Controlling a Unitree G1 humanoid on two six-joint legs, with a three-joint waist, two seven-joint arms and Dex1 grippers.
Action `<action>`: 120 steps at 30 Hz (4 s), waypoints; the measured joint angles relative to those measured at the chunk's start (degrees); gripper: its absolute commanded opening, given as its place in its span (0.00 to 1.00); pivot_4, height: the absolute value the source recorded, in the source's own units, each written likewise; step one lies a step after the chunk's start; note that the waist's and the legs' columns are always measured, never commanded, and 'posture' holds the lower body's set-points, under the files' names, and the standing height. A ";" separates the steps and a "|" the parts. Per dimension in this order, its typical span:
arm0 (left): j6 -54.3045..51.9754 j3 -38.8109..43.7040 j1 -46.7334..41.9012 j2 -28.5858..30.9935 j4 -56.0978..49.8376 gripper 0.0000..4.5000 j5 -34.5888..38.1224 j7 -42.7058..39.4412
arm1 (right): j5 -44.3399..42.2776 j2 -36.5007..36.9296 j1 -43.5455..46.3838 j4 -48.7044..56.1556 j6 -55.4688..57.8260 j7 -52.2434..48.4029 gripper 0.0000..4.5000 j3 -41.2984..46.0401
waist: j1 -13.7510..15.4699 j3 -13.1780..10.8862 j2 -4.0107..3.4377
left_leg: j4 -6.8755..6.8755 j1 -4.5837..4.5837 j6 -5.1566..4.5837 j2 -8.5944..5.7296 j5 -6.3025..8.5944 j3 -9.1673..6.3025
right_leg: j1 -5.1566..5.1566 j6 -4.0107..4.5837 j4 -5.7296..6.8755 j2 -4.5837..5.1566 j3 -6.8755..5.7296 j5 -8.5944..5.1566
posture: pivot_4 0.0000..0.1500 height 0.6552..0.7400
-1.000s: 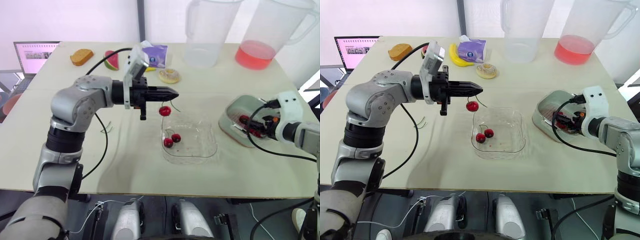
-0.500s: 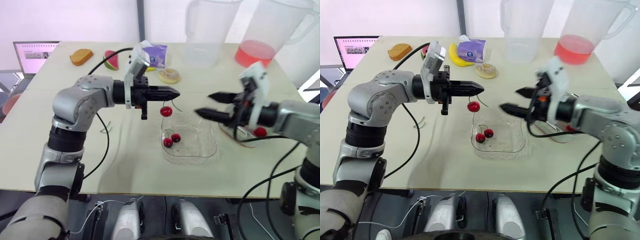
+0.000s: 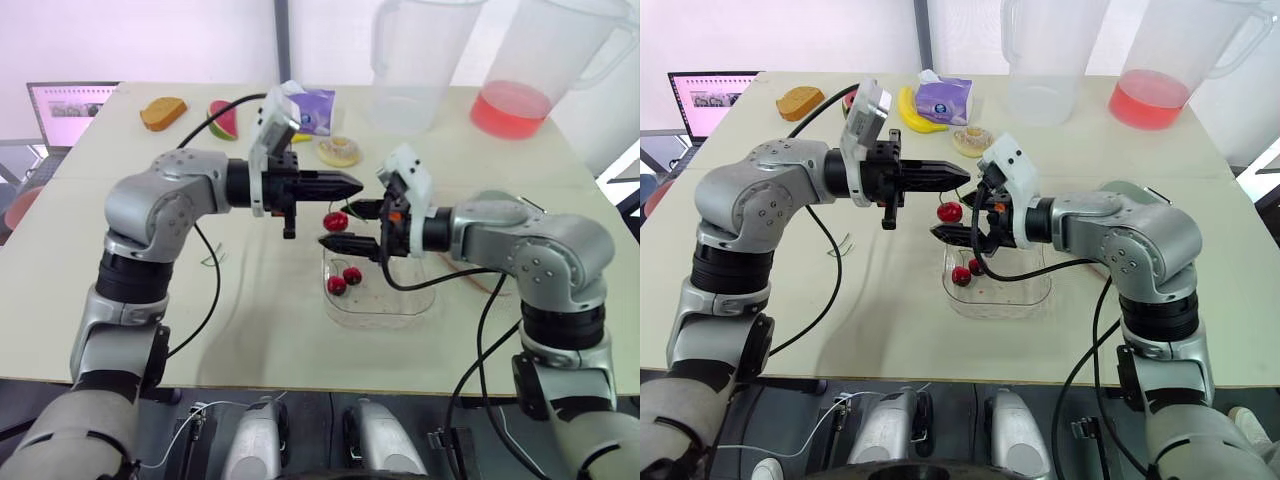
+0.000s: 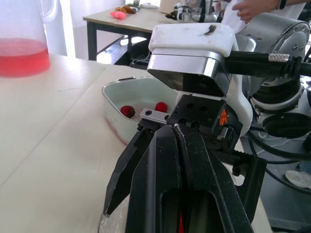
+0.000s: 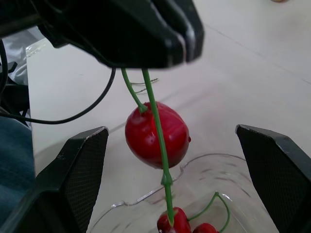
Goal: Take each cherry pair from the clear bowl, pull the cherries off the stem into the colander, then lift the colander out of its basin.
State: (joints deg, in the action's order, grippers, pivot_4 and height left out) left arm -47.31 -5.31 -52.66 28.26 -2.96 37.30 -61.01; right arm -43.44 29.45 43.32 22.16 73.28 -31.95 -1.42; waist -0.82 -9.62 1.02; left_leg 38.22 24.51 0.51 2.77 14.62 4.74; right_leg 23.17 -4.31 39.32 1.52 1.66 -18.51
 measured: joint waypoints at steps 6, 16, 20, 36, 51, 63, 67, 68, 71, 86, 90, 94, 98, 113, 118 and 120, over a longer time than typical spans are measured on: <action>-0.06 0.00 -0.01 0.00 -0.12 0.00 0.57 0.23 | -0.01 -0.05 -0.02 -0.09 0.00 0.56 0.36 -0.08 | -0.03 0.00 0.00 | 0.00 0.00 0.00 0.01 0.00 0.00 | 0.00 0.00 0.00 0.00 0.00 0.00 | 1.00 1.00; -0.09 -0.09 -0.63 -0.06 0.00 0.00 0.63 0.31 | 0.06 0.89 -1.18 0.16 0.13 1.29 0.15 -0.29 | 0.00 0.00 0.00 | 0.00 0.00 0.00 0.01 0.00 0.00 | 0.00 0.00 0.00 0.00 0.00 0.00 | 1.00 1.00; -0.66 -0.20 -0.71 -0.11 0.41 0.00 0.48 0.28 | 1.16 3.61 -4.92 0.44 1.14 1.27 0.15 -2.46 | 0.03 0.00 0.02 | 0.00 0.00 -0.01 0.01 0.00 -0.01 | -0.02 0.00 -0.03 0.00 -0.01 0.00 | 1.00 1.00; -0.72 0.25 -0.31 0.77 -0.05 0.00 0.72 0.33 | -2.92 9.94 -13.28 7.54 7.63 4.32 0.15 13.61 | 0.21 0.00 0.02 | -0.01 0.04 -0.04 -0.01 0.02 -0.01 | -0.05 0.00 -0.12 0.06 -0.04 0.00 | 1.00 1.00; -0.91 0.55 1.79 1.05 -1.89 0.00 0.92 1.32 | 7.71 28.42 -22.96 -5.42 2.64 3.44 0.15 18.77 | -0.05 0.00 0.02 | -0.04 0.00 -0.02 0.01 0.01 0.02 | -0.03 -0.01 -0.11 -0.03 0.06 0.00 | 1.00 1.00; -1.18 0.55 2.28 1.05 -2.42 0.00 0.98 1.99 | 13.46 27.72 -22.65 -12.69 -4.04 3.66 0.66 15.13 | 0.03 0.00 0.02 | -0.04 0.00 0.00 -0.01 0.00 0.03 | -0.03 -0.01 -0.11 -0.07 0.05 0.00 | 1.00 1.00; -1.19 0.55 2.28 1.05 -2.42 0.00 0.98 2.25 | 13.46 27.00 -22.05 -12.71 -4.52 3.69 0.99 15.61 | 0.03 0.00 0.02 | -0.04 0.00 0.01 0.00 -0.01 0.03 | -0.04 -0.01 -0.11 -0.07 0.05 0.00 | 1.00 1.00; -1.20 0.55 2.28 1.05 -2.42 0.00 0.98 2.36 | 13.37 26.87 -21.88 -12.44 -4.42 3.74 0.99 16.11 | 0.04 0.00 0.02 | -0.04 0.00 0.01 0.00 -0.01 0.02 | -0.03 -0.01 -0.11 -0.07 0.05 0.00 | 1.00 1.00; -1.29 0.56 2.28 1.05 -2.43 0.00 0.99 2.54 | 12.48 26.54 -20.87 -10.55 -3.25 3.82 0.99 18.75 | 0.03 -0.01 0.02 | -0.04 0.00 0.01 0.00 -0.01 0.02 | -0.03 -0.01 -0.11 -0.06 0.05 0.00 | 1.00 1.00; -7.28 6.78 8.43 5.21 -6.68 0.00 2.73 10.16 | -19.81 19.60 -21.49 16.66 -6.61 -10.87 0.99 26.79 | -0.03 -0.01 0.04 | -0.02 -0.07 -0.04 0.02 0.02 -0.05 | -0.19 -0.02 -0.14 0.04 -0.03 0.00 | 1.00 1.00; -11.75 11.65 13.13 6.05 -9.23 0.00 5.29 14.89 | -17.38 22.04 -22.29 16.27 -9.61 -11.79 0.99 22.21 | 0.01 -0.02 0.05 | -0.01 -0.06 -0.03 0.03 0.02 -0.10 | -0.18 -0.02 -0.14 0.05 -0.08 0.00 | 1.00 1.00; -14.63 16.83 18.48 8.11 -9.78 0.00 6.35 19.92 | -13.59 24.61 -23.02 15.62 -13.17 -13.21 0.99 18.46 | -0.02 -0.01 0.04 | -0.02 -0.08 -0.03 0.03 0.02 -0.11 | -0.18 -0.01 -0.14 0.04 -0.09 0.00 | 1.00 1.00; -12.98 20.46 24.40 9.92 -2.12 0.00 2.30 24.03 | -11.16 25.71 -23.94 15.31 -15.70 -14.32 0.99 15.61 | -0.11 -0.02 0.05 | -0.03 -0.11 -0.01 0.05 0.01 -0.10 | -0.18 0.00 -0.13 0.04 -0.11 0.00 | 1.00 1.00; -5.02 22.64 31.60 8.49 8.60 0.00 -1.79 24.13 | -9.27 25.73 -24.77 15.31 -18.65 -13.16 0.99 12.93 | 0.09 -0.02 0.15 | -0.03 -0.09 -0.05 0.04 0.04 -0.11 | -0.22 0.01 -0.17 0.20 -0.19 0.01 | 1.00 1.00; -2.77 22.33 31.67 7.71 11.26 0.20 -3.34 24.56 | -9.58 25.74 -24.77 15.32 -18.65 -12.28 1.00 12.97 | 0.09 -0.02 0.15 | -0.03 -0.09 -0.05 0.04 0.04 -0.11 | -0.22 0.01 -0.17 0.21 -0.20 0.01 | 1.00 1.00; -2.21 21.95 31.68 7.50 11.83 0.42 -3.88 24.63 | -9.64 25.76 -24.77 15.33 -18.65 -12.13 1.00 12.98 | 0.09 -0.02 0.15 | -0.03 -0.09 -0.05 0.04 0.04 -0.11 | -0.22 0.01 -0.17 0.21 -0.20 0.01 | 1.00 1.00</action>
State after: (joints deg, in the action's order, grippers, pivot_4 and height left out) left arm -49.51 16.64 -20.98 35.76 8.87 33.43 -36.38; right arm -53.08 55.21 18.55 37.49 54.63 -44.07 11.56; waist -0.72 -9.64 1.17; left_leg 38.19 24.41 0.47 2.81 14.66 4.63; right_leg 22.96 -4.30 39.16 1.74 1.46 -18.50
